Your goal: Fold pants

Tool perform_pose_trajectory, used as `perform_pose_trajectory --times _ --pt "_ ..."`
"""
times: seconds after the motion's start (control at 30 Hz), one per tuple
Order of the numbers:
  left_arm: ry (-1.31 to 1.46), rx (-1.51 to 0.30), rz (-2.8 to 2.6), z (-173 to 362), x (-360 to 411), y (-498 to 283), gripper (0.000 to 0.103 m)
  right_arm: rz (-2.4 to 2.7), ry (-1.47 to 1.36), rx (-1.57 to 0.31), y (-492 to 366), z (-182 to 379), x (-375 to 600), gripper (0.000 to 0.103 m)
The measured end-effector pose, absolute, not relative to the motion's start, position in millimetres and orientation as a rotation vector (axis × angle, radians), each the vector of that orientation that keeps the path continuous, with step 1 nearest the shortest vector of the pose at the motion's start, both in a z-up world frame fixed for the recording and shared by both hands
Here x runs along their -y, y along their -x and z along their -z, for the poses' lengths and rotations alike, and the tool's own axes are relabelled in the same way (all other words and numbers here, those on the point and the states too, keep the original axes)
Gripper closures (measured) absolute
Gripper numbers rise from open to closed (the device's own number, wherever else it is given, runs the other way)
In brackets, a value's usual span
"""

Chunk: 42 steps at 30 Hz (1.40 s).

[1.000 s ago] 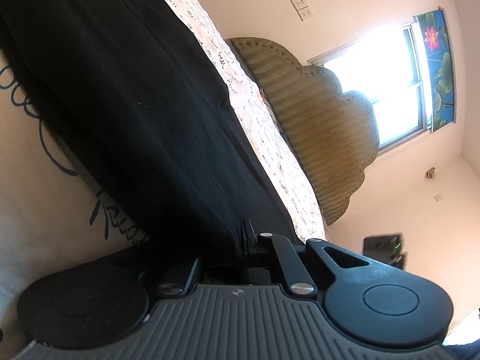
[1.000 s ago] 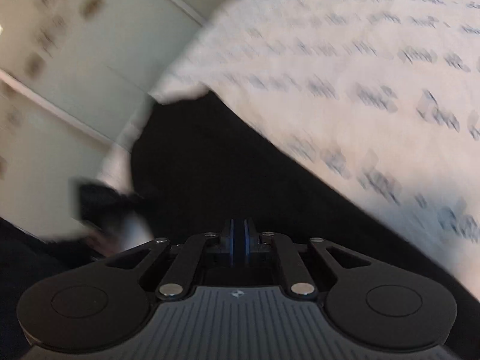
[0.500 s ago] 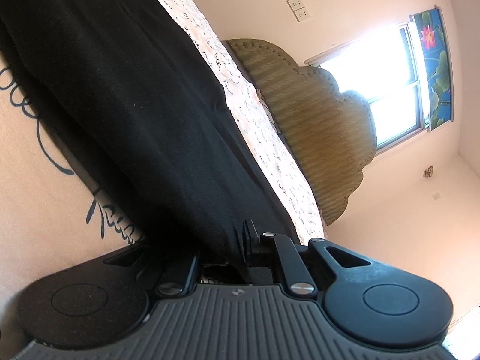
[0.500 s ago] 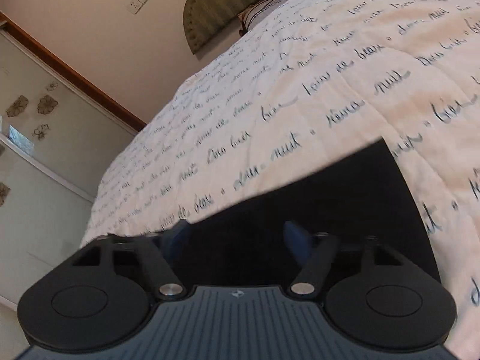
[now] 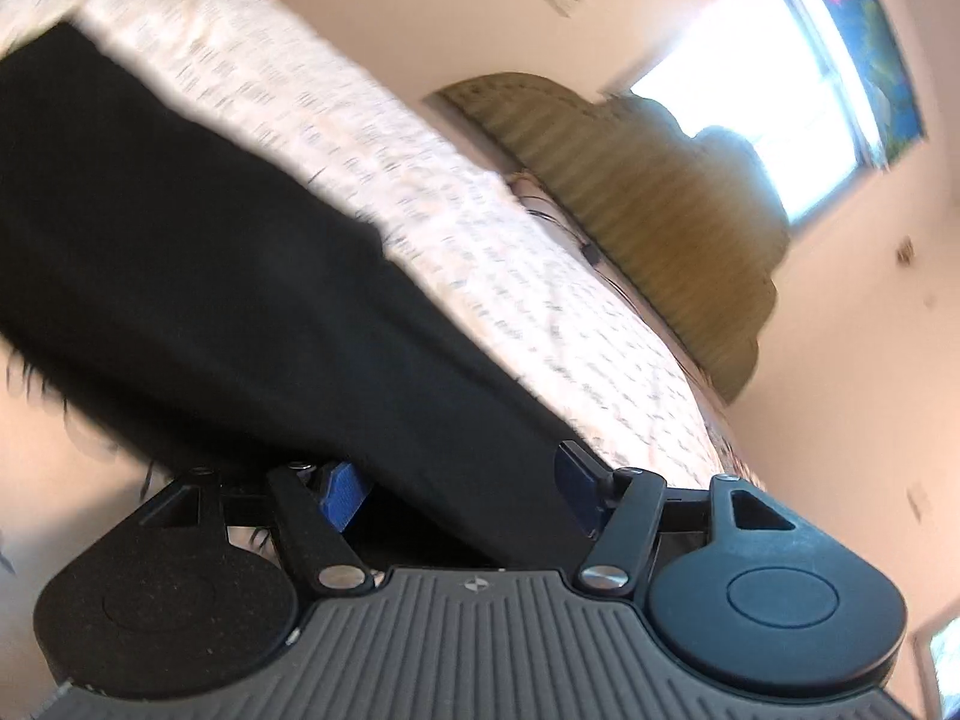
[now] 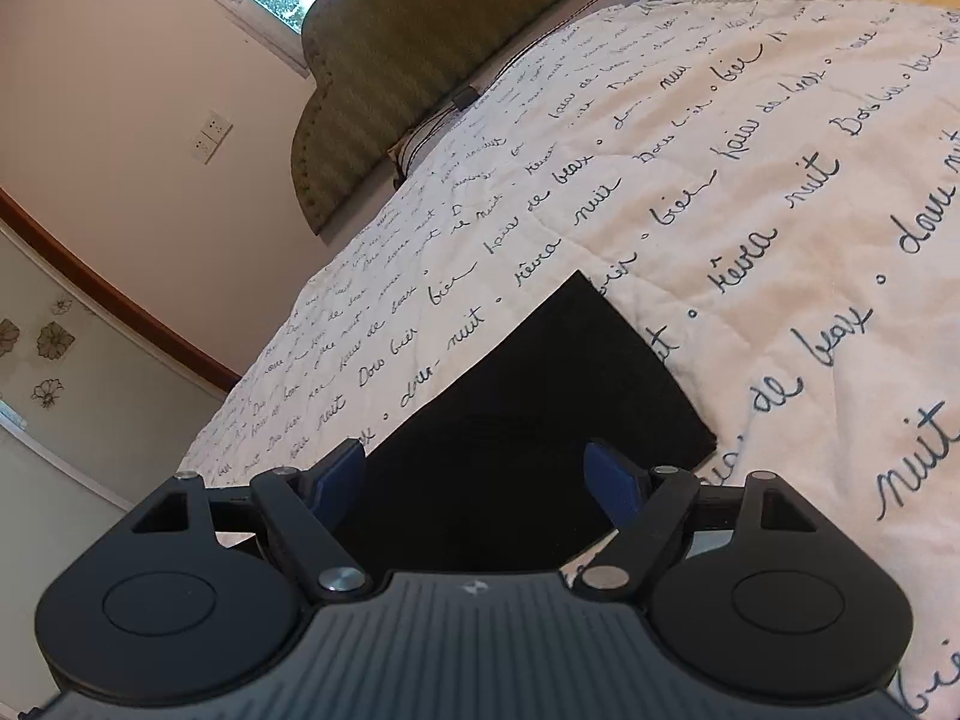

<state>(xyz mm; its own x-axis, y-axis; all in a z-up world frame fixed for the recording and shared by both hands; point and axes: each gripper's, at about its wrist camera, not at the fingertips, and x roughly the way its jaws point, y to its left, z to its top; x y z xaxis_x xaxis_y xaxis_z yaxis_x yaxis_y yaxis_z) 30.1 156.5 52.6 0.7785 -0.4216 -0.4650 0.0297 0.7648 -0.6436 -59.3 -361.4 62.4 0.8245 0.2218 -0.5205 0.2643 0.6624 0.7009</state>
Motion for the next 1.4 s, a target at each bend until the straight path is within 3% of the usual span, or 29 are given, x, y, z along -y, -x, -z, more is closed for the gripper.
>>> perform_pose_trajectory --times 0.17,0.3,0.43,0.57,0.7,0.83,0.93,1.1,1.17,1.23,1.3,1.4 --pt "0.459 -0.585 0.211 -90.6 -169.8 -71.7 0.031 -0.058 -0.823 -0.632 37.5 -69.0 326.5 0.022" --pt "0.554 -0.832 0.246 -98.1 -186.7 -121.5 0.03 -0.059 -0.72 -0.674 20.3 -64.9 290.9 0.022" --pt "0.525 -0.883 0.294 -95.8 -187.3 -102.9 0.027 -0.095 -0.618 -0.711 21.0 -60.1 261.7 0.022" --pt "0.483 -0.795 0.222 -96.2 -209.7 -83.1 0.026 -0.135 -0.6 -0.736 18.7 -59.5 247.8 0.022" --pt "0.546 -0.839 0.117 -80.6 -244.7 -95.7 0.026 -0.217 -0.579 -0.738 5.8 -68.6 223.7 0.022" --pt "0.415 -0.886 0.042 -52.6 -255.0 -97.7 0.026 -0.305 -0.521 -0.811 -10.5 -61.4 191.1 0.021" --pt "0.309 -0.791 0.163 -39.9 -263.6 -83.3 0.025 -0.313 -0.428 -0.818 -9.3 -43.5 183.7 0.021" --pt "0.326 -0.78 0.18 -81.4 -255.7 -82.9 0.025 -0.282 -0.52 -0.793 4.5 -55.1 203.1 0.02" --pt "0.348 -0.702 0.276 -104.5 -247.6 -97.8 0.019 -0.276 -0.571 -0.767 8.3 -54.1 215.1 0.02" --pt "0.388 -0.657 0.343 -119.0 -240.1 -126.0 0.007 -0.241 -0.631 -0.762 9.1 -42.0 226.3 0.02" --pt "0.434 -0.682 0.43 -116.9 -233.4 -166.8 0.007 -0.252 -0.676 -0.712 14.1 -32.9 230.8 0.02" --pt "0.413 -0.8 0.473 -98.9 -220.5 -231.8 0.017 -0.268 -0.609 -0.631 21.4 -24.4 223.7 0.019"
